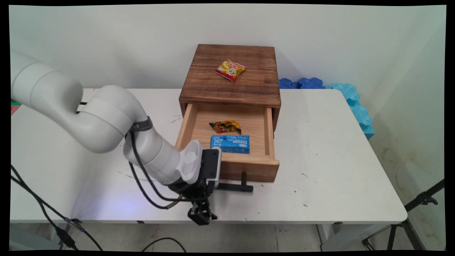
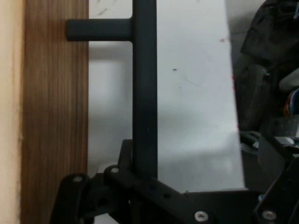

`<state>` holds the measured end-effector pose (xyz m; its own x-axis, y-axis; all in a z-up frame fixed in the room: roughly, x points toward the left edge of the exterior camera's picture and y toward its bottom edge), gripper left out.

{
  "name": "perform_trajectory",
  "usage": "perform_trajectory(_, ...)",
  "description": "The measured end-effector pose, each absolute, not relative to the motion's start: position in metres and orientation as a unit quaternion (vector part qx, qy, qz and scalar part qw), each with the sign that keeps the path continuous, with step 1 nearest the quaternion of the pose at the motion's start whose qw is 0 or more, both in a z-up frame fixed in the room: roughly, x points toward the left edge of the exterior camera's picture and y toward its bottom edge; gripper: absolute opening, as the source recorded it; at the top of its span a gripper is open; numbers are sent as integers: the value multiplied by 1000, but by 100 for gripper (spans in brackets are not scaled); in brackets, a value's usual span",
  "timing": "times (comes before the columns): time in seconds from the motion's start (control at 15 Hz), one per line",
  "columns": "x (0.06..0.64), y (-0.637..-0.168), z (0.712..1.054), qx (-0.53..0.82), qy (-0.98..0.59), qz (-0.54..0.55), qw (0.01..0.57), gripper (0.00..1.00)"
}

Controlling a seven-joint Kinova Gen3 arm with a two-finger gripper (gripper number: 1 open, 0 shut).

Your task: Open the drawer

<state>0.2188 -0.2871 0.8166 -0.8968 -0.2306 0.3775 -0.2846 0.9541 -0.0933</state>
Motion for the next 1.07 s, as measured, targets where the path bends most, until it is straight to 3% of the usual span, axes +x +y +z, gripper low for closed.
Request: perform_trajectory(1.07,217,-240,825,118,-972,59,193,100)
